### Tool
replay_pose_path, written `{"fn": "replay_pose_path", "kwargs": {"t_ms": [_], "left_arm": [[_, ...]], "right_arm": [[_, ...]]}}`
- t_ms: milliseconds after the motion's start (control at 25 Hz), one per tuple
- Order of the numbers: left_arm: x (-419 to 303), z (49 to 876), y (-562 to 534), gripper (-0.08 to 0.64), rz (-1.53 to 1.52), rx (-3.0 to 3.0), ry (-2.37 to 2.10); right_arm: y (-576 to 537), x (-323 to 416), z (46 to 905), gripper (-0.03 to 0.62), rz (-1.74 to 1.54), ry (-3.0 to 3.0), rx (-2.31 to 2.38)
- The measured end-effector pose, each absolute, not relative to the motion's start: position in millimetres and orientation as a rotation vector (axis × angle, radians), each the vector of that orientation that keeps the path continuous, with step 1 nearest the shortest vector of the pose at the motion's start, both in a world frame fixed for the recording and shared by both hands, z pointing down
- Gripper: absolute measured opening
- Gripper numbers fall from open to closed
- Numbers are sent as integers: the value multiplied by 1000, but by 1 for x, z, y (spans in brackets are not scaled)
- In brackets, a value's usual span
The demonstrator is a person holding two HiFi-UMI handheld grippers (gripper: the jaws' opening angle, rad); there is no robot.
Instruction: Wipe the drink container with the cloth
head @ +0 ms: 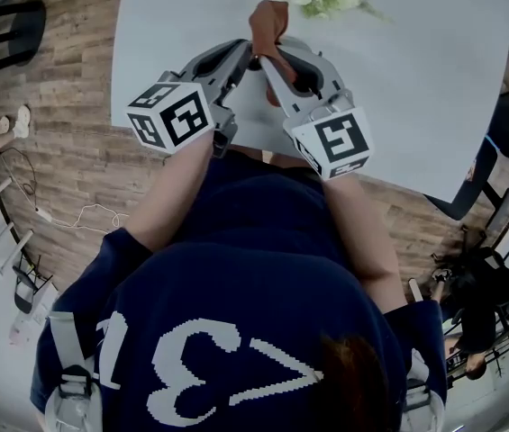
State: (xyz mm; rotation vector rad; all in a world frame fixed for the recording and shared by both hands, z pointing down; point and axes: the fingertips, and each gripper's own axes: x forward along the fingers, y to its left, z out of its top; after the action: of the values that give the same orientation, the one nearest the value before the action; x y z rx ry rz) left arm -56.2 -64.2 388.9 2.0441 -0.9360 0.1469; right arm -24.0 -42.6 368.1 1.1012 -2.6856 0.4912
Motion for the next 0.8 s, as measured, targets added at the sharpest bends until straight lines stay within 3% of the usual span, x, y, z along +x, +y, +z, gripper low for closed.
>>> {"fn": "replay_pose_path", "kwargs": {"t_ms": [400, 800], "left_arm": [[-52, 386, -55, 26, 281, 2307, -818], [-44, 381, -51, 26, 458, 2525, -759]], "right_arm": [[-44, 68, 461, 57, 585, -2364, 1256], [-48, -15, 374, 57, 693, -2693, 1039]]}}
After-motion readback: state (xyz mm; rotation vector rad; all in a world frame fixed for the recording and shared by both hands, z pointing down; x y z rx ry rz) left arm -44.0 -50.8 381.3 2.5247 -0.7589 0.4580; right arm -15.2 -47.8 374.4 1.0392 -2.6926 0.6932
